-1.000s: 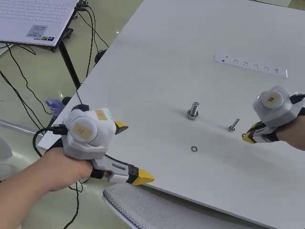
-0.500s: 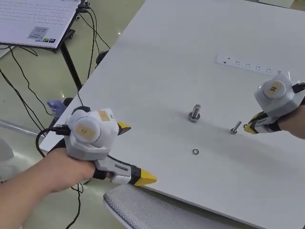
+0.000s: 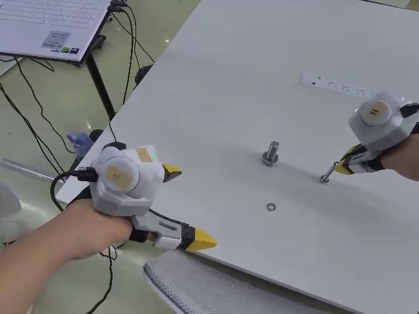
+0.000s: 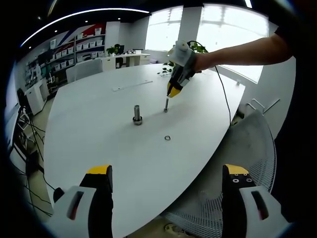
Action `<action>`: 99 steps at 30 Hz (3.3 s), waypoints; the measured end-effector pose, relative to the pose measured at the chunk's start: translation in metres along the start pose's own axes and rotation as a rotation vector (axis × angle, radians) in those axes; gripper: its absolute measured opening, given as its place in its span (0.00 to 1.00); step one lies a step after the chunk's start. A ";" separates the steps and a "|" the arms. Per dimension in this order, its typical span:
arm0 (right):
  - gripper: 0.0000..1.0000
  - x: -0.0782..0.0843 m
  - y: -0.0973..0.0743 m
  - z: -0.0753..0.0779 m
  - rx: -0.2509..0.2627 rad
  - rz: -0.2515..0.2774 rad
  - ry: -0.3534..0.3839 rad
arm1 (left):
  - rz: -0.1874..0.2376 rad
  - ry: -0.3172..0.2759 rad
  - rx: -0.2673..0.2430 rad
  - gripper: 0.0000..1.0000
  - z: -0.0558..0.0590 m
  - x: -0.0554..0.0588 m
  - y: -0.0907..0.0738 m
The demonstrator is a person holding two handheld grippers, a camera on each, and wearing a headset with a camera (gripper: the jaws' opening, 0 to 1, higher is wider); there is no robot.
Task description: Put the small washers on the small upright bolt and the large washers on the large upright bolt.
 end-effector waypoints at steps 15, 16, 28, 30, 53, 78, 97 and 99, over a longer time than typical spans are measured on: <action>0.13 0.001 0.008 -0.001 -0.011 -0.021 -0.008 | -0.003 -0.005 0.004 0.95 -0.001 0.000 0.003; 0.13 0.001 0.008 -0.001 -0.009 -0.024 -0.011 | -0.002 -0.006 0.006 0.95 -0.001 0.000 0.003; 0.13 0.002 0.012 -0.002 -0.014 -0.038 -0.019 | -0.010 -0.012 0.003 0.95 -0.002 0.004 0.001; 0.13 0.002 0.013 -0.002 -0.016 -0.039 -0.018 | -0.009 -0.014 0.004 0.95 -0.002 0.005 0.001; 0.13 0.007 0.033 -0.005 -0.024 -0.069 -0.042 | -0.007 -0.019 0.007 0.94 -0.003 0.006 0.001; 0.13 0.009 0.054 -0.005 -0.030 -0.104 -0.071 | -0.034 -0.031 0.011 0.92 -0.005 0.016 0.003; 0.13 0.011 0.056 -0.005 -0.035 -0.100 -0.064 | -0.037 -0.033 0.012 0.90 -0.007 0.016 0.002; 0.13 0.011 0.056 -0.005 -0.036 -0.101 -0.067 | -0.038 -0.031 0.011 0.89 -0.008 0.017 0.001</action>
Point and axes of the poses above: the centre of the closed fingertips' face, and the gripper's own axes: y roughly forward along the fingers, z roughly to its right, x roughly out of its underside, the point moved 6 cm from there along -y, roughly backward along the fingers, and after that the axes turned 2 degrees about z, right-handed, at the moved point
